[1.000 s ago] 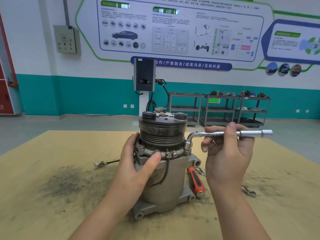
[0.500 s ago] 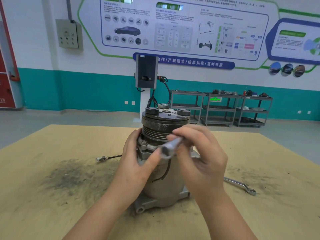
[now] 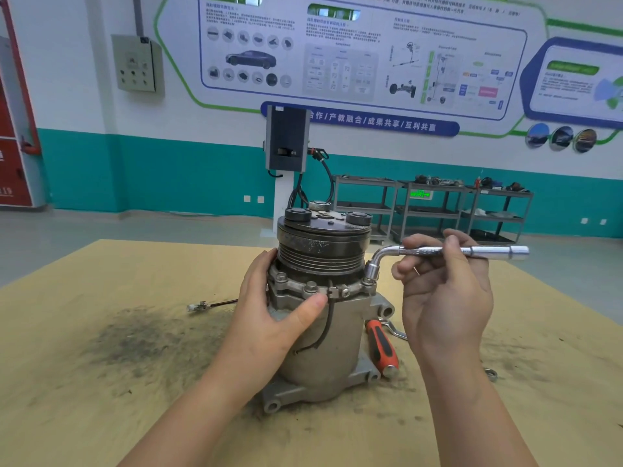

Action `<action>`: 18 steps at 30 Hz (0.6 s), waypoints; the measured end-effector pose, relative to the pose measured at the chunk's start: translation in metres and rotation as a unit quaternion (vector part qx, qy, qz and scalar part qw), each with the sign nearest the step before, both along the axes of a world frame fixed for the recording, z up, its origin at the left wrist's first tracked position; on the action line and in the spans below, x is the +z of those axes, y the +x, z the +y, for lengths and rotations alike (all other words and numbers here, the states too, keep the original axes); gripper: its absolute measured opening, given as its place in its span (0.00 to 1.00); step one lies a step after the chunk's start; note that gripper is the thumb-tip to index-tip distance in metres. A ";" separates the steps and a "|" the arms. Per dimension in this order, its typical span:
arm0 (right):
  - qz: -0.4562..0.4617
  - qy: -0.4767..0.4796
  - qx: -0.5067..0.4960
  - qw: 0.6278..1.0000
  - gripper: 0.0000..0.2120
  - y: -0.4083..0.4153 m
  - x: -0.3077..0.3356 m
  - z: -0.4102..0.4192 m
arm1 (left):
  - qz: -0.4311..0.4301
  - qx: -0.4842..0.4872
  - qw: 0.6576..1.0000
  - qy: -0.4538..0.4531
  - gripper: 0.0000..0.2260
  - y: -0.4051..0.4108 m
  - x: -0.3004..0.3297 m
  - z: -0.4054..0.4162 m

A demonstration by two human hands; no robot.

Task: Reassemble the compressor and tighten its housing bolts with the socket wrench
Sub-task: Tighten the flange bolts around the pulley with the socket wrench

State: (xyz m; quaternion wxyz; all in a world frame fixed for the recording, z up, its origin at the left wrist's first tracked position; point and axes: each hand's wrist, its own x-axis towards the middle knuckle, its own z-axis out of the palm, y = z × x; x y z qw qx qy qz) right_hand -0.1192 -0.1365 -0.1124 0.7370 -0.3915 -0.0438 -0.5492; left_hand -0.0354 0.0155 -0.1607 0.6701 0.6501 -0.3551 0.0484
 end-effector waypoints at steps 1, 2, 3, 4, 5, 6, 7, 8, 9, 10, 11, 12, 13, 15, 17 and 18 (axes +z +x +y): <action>0.000 -0.006 0.008 1.000 0.09 0.000 0.000 0.000 | 0.000 0.000 1.000 0.001 0.28 0.000 0.000 0.000; 0.001 -0.008 0.015 1.000 0.09 0.000 0.001 0.000 | -0.001 -0.002 1.000 0.002 0.27 0.000 0.000 0.000; 0.005 -0.004 0.024 1.000 0.09 0.000 0.001 -0.001 | -0.001 -0.004 1.000 0.002 0.27 0.000 0.001 0.001; 0.010 0.007 0.037 0.999 0.09 -0.001 0.002 -0.003 | -0.003 -0.005 1.000 0.003 0.27 0.000 0.001 0.001; 0.015 0.025 0.055 0.998 0.10 -0.001 0.003 -0.004 | -0.004 -0.005 1.000 0.003 0.26 -0.001 0.001 0.001; 0.019 0.049 0.074 0.996 0.10 -0.001 0.003 -0.005 | -0.006 -0.005 1.000 0.004 0.26 -0.001 0.001 0.000; 0.022 0.072 0.091 0.993 0.11 0.000 0.003 -0.006 | -0.008 -0.004 1.000 0.005 0.25 -0.001 0.001 0.000; 0.025 0.090 0.101 0.991 0.11 0.001 0.003 -0.007 | -0.010 -0.003 1.000 0.005 0.25 0.000 0.001 0.000; 0.029 0.098 0.103 0.989 0.11 0.002 0.003 -0.007 | -0.012 -0.001 1.000 0.004 0.25 0.000 0.001 0.000; 0.034 0.096 0.099 0.990 0.11 0.003 0.003 -0.007 | -0.013 0.000 1.000 0.003 0.25 0.000 0.001 0.000; 0.037 0.087 0.090 0.991 0.10 0.003 0.002 -0.007 | -0.014 0.001 1.000 0.004 0.25 0.001 0.001 0.000; 0.038 0.070 0.078 0.994 0.09 0.004 0.002 -0.006 | -0.015 0.002 1.000 0.006 0.26 0.001 0.001 0.000; 0.036 0.045 0.061 0.996 0.08 0.003 0.002 -0.004 | -0.017 0.003 1.000 0.007 0.26 0.001 0.001 0.000; 0.028 -0.029 0.006 0.999 0.07 0.002 0.001 0.001 | -0.023 0.007 1.000 0.009 0.26 0.002 0.000 0.000; 0.024 -0.114 -0.072 0.991 0.07 0.002 -0.001 0.007 | -0.028 0.011 0.999 0.011 0.26 0.003 0.000 0.000; 0.023 -0.145 -0.105 0.984 0.07 0.002 -0.002 0.010 | -0.028 0.012 0.999 0.014 0.26 0.003 0.000 0.000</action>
